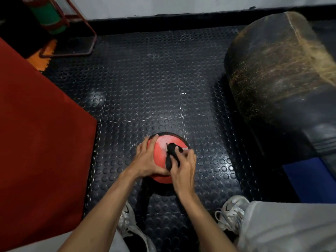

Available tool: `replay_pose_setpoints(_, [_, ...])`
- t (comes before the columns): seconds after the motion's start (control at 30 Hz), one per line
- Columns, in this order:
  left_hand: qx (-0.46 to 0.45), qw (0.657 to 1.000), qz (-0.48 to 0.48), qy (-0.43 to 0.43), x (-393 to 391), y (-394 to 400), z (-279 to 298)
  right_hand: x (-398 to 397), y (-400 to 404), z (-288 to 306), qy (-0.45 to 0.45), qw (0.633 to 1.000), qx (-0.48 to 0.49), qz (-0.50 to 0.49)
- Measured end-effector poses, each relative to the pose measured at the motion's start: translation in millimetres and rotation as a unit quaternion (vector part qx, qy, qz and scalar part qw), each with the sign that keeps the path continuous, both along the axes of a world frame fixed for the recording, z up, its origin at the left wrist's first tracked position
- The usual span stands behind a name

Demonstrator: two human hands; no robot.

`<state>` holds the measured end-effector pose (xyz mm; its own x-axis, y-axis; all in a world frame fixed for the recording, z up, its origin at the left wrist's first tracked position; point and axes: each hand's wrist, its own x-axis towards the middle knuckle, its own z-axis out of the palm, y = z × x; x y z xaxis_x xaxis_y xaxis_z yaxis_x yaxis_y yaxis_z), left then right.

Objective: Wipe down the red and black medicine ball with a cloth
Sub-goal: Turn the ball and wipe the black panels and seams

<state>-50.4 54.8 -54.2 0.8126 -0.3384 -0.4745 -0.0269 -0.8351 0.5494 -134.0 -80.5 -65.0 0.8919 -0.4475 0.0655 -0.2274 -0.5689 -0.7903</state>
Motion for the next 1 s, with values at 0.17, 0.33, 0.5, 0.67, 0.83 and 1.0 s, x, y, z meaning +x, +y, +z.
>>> replay_pose_setpoints(0.17, [0.003, 0.999, 0.029, 0.018, -3.3, -9.6, 2.4, 86.4, -16.7, 4.7, 0.090, 0.996, -0.019, 0.008])
replay_pose_setpoints(0.33, [-0.003, 1.000, 0.022, 0.008, 3.9, -2.1, -4.0, -8.4, 20.8, 13.4, 0.016, 0.999, -0.024, 0.025])
replay_pose_setpoints(0.5, [0.014, 1.000, 0.020, -0.002, -19.3, -16.8, -2.0, 82.7, -2.6, 10.8, 0.093, 0.994, -0.050, 0.021])
replay_pose_setpoints(0.67, [0.006, 1.000, -0.005, -0.018, -13.9, -5.1, -0.2, 54.4, 9.0, 13.3, 0.077, 0.994, -0.072, 0.040])
replay_pose_setpoints(0.83, [0.000, 1.000, -0.006, -0.024, -17.7, -1.9, -5.9, 31.3, 12.8, 11.2, 0.065, 0.994, -0.080, 0.028])
replay_pose_setpoints(1.0, [0.015, 1.000, -0.014, -0.020, -17.6, -10.2, -1.9, 77.7, -6.1, 12.9, 0.130, 0.988, -0.078, 0.039])
